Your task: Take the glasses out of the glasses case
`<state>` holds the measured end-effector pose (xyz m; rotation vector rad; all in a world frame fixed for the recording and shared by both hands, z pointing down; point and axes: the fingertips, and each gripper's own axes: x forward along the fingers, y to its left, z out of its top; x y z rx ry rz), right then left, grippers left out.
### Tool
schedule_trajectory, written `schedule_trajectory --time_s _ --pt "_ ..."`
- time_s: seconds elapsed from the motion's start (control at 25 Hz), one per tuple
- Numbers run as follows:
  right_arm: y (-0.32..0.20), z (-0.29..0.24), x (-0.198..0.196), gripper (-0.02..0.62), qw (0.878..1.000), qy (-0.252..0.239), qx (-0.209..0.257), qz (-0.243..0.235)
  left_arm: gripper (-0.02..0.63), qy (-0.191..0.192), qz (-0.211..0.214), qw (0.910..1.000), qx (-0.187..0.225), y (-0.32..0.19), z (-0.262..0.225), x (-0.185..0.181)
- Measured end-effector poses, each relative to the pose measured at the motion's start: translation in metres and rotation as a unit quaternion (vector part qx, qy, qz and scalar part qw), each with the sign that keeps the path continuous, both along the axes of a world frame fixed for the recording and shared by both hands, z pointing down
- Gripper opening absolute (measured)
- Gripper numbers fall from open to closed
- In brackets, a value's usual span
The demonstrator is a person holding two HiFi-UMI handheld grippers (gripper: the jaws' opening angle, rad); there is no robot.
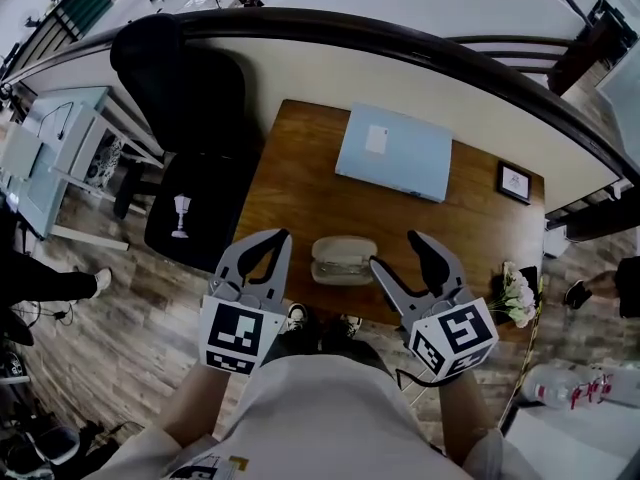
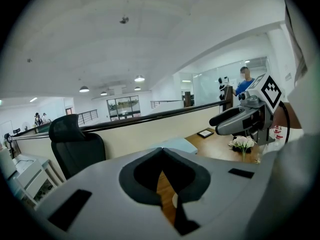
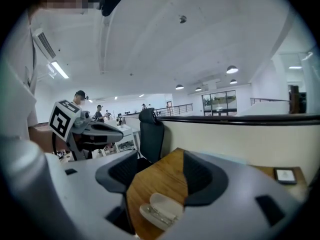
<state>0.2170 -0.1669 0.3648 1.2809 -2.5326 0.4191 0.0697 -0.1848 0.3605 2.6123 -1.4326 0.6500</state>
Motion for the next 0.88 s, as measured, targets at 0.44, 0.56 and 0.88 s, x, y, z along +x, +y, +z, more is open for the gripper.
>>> schedule_trajectory --time_s 0.44,0.56,0.88 --pt "-0.01 0.056 -0.011 0.288 0.998 0.019 -0.056 -0.014 0.003 -0.016 0.043 0.997 -0.062 -0.003 0.059 0.004" --pt "-0.011 0.085 -0.015 0.287 0.996 0.034 -0.083 -0.025 0.003 -0.027 0.059 0.9933 -0.096 0.002 0.094 0.011" --pt "-0.009 0.158 -0.025 0.281 0.986 0.064 -0.149 -0.05 0.003 -0.047 0.082 0.9796 -0.177 0.014 0.185 0.02"
